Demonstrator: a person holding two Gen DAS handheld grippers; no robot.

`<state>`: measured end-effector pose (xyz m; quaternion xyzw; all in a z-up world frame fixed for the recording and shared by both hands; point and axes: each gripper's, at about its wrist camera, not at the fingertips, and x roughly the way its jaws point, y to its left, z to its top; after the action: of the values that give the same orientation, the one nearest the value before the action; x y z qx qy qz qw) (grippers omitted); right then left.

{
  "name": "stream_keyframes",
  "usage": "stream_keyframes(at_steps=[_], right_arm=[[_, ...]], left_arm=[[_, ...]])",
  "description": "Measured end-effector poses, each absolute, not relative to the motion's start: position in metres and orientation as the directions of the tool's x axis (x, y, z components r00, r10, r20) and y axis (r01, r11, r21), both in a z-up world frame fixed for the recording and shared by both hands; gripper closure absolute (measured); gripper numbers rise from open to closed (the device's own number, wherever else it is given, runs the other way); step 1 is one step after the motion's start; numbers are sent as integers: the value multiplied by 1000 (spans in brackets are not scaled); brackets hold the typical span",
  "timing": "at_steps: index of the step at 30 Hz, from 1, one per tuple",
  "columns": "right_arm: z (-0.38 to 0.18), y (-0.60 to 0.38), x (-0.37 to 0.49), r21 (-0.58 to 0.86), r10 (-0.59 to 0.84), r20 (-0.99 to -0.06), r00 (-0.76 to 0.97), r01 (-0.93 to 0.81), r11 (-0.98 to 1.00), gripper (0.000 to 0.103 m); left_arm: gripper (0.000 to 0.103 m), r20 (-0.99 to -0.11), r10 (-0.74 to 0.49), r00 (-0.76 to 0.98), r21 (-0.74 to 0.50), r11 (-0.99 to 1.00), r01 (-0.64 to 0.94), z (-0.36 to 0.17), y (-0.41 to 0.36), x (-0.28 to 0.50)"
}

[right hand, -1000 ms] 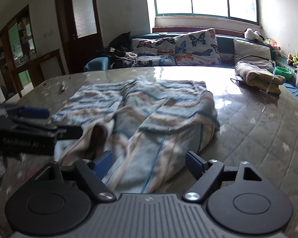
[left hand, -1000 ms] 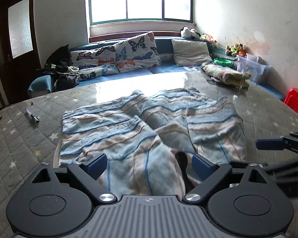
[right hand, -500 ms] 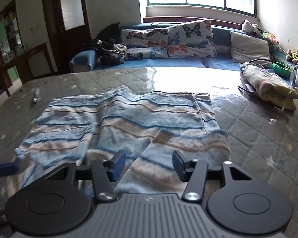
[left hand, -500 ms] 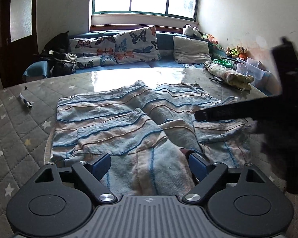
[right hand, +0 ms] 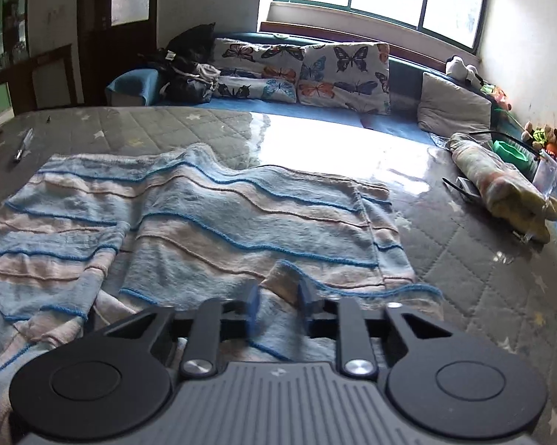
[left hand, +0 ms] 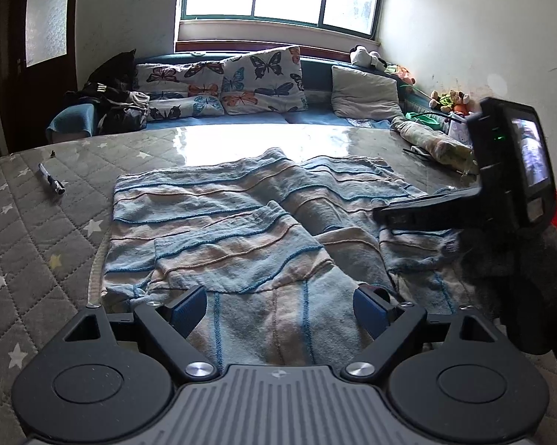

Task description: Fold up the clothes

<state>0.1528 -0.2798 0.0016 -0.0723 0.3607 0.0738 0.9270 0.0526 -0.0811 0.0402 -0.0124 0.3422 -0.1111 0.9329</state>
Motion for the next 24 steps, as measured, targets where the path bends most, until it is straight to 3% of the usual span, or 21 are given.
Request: stream_keyframes(at_steps=[3,16,24], right_arm=[[8,-294,147,-27,111,-670,734,-174,984,99],[65,-387,47,96,131,-525,841,-94,991,100],[49,-448,-20,154,55,-544,837,35,987,100]], left_arm=[[15,-637,-210,741,-97,976,193,39,-80,52],[12,-621,-171,765,-76,984,158,51,-85,54],[13,-622,-135,771,-31,988,148,61,-108,76]])
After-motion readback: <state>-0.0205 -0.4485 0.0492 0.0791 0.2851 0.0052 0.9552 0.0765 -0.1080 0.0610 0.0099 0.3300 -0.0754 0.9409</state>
